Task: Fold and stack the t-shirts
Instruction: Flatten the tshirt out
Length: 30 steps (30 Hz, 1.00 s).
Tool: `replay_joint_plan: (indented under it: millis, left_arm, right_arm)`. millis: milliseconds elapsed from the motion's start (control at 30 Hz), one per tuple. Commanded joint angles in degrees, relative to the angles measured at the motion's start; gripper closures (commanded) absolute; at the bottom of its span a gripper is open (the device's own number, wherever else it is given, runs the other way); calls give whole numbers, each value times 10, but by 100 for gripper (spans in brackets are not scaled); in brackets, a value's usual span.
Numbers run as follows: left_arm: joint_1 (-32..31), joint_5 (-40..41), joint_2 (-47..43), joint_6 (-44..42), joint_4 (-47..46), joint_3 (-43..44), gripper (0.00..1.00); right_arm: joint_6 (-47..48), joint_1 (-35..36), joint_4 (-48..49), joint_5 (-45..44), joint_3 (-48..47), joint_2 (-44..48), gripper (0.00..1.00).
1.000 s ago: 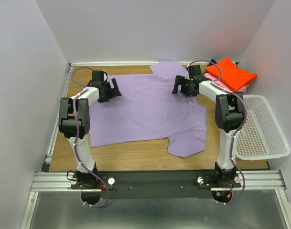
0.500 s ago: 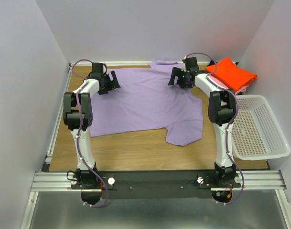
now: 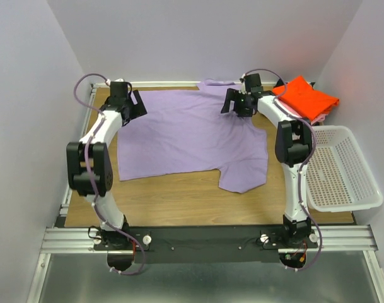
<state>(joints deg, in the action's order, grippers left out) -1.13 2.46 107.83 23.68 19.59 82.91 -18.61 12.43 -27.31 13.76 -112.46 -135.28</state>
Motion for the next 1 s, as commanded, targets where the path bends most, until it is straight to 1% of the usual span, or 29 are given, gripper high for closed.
replay_joint_plan:
  millis: [0,33,67,100,133,167,233,267,333,467,533,600,633,667,700,800,833,967]
  left_arm:
    - [2,124,-116,38,-14,-110,2]
    - [2,133,-153,52,-11,-134,2]
    - [2,139,-173,66,-6,-158,2]
    - [2,143,-192,98,-4,-206,2]
    - [2,145,-228,114,-3,-231,2]
    - [2,147,-246,151,6,-274,2]
    - [2,149,-293,189,17,-314,2]
    - [2,149,-310,211,26,-351,2]
    - [2,149,-349,261,33,-383,2]
    - [3,148,-384,305,45,-445,2]
    - [4,152,-390,320,51,-458,3]
    - [4,161,-393,339,58,-473,6]
    - [6,163,-395,341,56,-478,8]
    - [6,162,-395,345,51,-481,12]
    - [6,163,-394,348,51,-485,14]
    - [6,163,-390,355,50,-488,18]
    - [20,163,-389,356,51,-488,19]
    - [33,158,-398,366,57,-501,25]
  right_arm:
    - [-2,4,-19,17,-17,56,1]
    - [-3,4,-19,17,-14,63,1]
    - [-4,4,-19,16,-4,77,1]
    - [-5,3,-19,15,2,85,1]
    - [-5,3,-19,15,15,98,1]
    - [-7,3,-19,15,23,106,1]
    - [-11,3,-19,15,38,119,1]
    - [-13,3,-19,15,53,135,1]
    - [-14,3,-19,14,72,151,1]
    - [-18,3,-19,9,115,187,1]
    - [-17,3,-19,5,138,205,1]
    - [-16,2,-18,-2,153,216,1]
    - [-16,3,-18,-4,166,227,1]
    - [-16,3,-18,-7,172,232,1]
    - [-14,2,-18,-13,177,235,1]
    - [-9,2,-19,-25,193,250,1]
    - [-9,3,-18,-29,196,253,1]
    - [-8,2,-18,-37,214,270,1]
